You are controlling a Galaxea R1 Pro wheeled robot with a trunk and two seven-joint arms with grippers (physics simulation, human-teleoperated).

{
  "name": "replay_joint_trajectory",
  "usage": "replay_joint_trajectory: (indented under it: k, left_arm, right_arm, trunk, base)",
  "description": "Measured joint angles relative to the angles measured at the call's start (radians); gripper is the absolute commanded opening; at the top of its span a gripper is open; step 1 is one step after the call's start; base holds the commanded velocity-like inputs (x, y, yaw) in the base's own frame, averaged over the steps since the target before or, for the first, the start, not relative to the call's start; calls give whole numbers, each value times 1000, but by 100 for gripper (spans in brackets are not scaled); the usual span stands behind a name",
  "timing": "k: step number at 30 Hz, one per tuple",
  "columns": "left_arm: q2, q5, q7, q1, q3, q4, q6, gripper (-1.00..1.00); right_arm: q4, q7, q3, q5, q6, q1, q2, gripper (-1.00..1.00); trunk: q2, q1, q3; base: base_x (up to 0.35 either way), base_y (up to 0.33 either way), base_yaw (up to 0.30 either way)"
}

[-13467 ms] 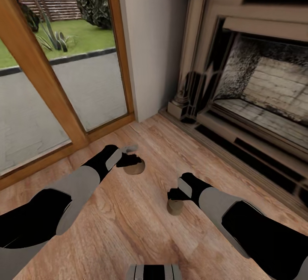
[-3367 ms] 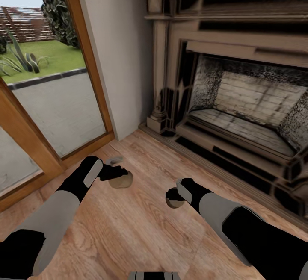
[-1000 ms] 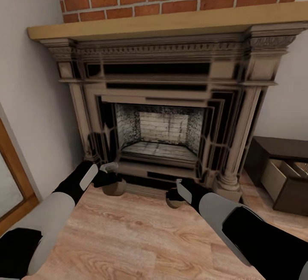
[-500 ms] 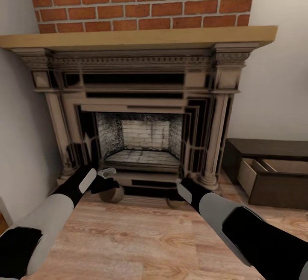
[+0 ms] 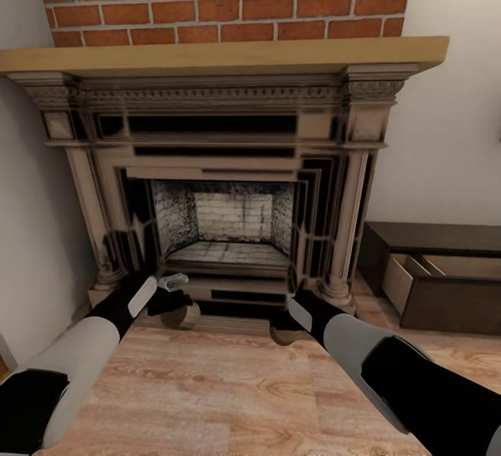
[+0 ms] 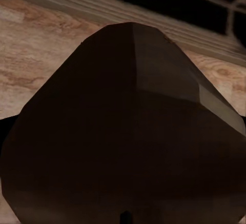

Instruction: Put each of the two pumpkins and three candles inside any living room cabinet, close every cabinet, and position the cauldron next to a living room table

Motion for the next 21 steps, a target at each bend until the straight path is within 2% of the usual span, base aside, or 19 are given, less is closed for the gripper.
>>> replay_joint_trajectory:
  k: [6,11,15,19,21]
  left_arm:
    - [0,-2,-2,0,-1,86,-83,-100]
    - [0,-3,-2,0,-2,139,-125,-100]
    - [0,-3,-4,0,-3,198,-206,-100]
    - [-2,-3,-8,0,-4,264,-308,-100]
    - [-4,-1,-8,0,-3,285,-336,-100]
  right_arm:
    - [4,2,4,0,0,0,0,-100]
    - [9,3,5,2,0,0,0,-100]
    - [12,4,6,2,-6,0,0,-100]
    - [12,6,7,4,-8,0,-12,-100]
    - [12,6,6,4,-9,0,-15,-100]
  trunk:
    - [0,0,-10]
    - [0,0,-18]
    - [0,0,-24]
    - [0,0,-31]
    - [0,0,-34]
  base:
    - [0,0,0]
    - [0,0,0]
    - [0,0,0]
    - [0,0,0]
    - [0,0,0]
